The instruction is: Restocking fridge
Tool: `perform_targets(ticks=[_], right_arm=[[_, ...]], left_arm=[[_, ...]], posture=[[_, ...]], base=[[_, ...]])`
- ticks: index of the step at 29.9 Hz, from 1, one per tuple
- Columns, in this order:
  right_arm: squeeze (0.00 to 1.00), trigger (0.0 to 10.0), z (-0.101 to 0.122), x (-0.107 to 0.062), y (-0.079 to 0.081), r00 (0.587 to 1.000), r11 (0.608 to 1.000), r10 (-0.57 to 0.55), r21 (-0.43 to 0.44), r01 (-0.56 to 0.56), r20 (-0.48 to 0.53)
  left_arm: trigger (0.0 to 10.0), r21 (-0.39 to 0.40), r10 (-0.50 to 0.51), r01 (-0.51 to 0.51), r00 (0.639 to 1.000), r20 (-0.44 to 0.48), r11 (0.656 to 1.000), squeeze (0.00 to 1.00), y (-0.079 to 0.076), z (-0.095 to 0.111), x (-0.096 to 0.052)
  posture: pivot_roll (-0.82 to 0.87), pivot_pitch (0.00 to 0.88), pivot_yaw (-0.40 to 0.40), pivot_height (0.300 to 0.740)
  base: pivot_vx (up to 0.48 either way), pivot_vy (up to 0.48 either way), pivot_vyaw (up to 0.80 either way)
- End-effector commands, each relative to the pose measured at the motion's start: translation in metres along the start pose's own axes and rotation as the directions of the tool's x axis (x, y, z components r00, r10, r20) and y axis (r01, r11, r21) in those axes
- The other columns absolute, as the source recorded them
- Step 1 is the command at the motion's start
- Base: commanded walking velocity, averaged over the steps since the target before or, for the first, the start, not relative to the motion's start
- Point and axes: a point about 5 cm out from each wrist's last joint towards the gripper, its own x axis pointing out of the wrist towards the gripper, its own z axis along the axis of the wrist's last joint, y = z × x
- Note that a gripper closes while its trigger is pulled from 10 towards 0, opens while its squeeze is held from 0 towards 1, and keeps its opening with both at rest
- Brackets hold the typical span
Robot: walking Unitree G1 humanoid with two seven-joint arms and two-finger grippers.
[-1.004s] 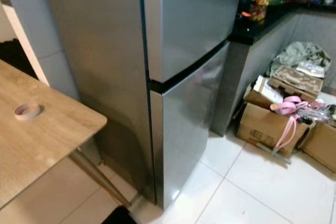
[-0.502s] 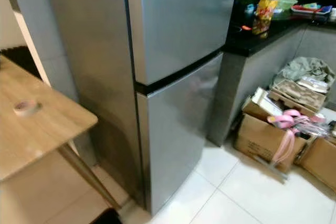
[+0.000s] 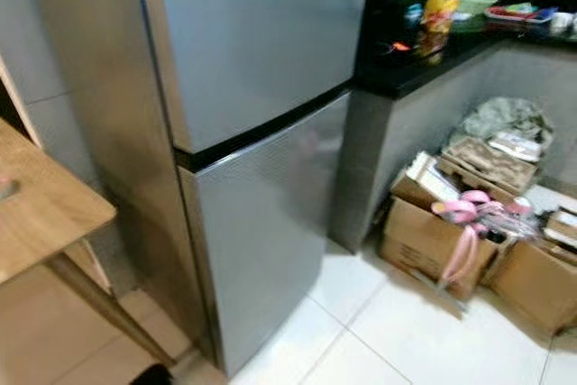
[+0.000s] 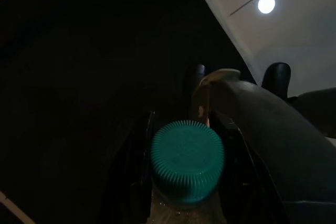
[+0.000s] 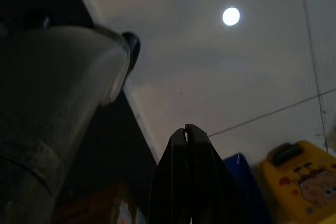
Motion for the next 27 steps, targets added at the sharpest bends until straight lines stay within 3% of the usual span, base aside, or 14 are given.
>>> perform_targets(ticks=[1,9,19,27], right_arm=[[0.00,10.0,0.002,0.000,0.002,1.000,1.000,0.004,-0.003,-0.004,0.008],[0.00,10.0,0.003,0.001,0.003,1.000,1.000,0.018,-0.012,-0.018,0.016],[0.00,10.0,0.004,0.001,0.005,0.998,0.998,0.050,-0.031,-0.050,0.021],[0.00,10.0,0.004,0.001,0.006,0.998,0.998,0.058,-0.034,-0.058,0.020]], left_arm=[[10.0,-0.014,-0.021,0.020,1.000,-0.013,1.000,0.00,-0.004,-0.004,0.000],[10.0,-0.003,-0.022,0.022,1.000,-0.006,1.000,0.00,-0.005,0.000,0.001],[10.0,-0.008,-0.041,0.041,0.999,0.010,0.999,0.00,-0.017,0.009,0.003],[10.0,-0.004,-0.037,0.037,0.999,0.013,0.999,0.00,-0.011,0.012,0.002]], posture=[[-0.09,0.000,0.012,0.740],[-0.09,0.000,0.011,0.740],[-0.10,0.000,0.010,0.740],[-0.10,0.000,0.010,0.740]], base=[[0.000,0.000,0.00],[0.000,0.000,0.00],[0.000,0.000,0.78],[0.000,0.000,0.78]])
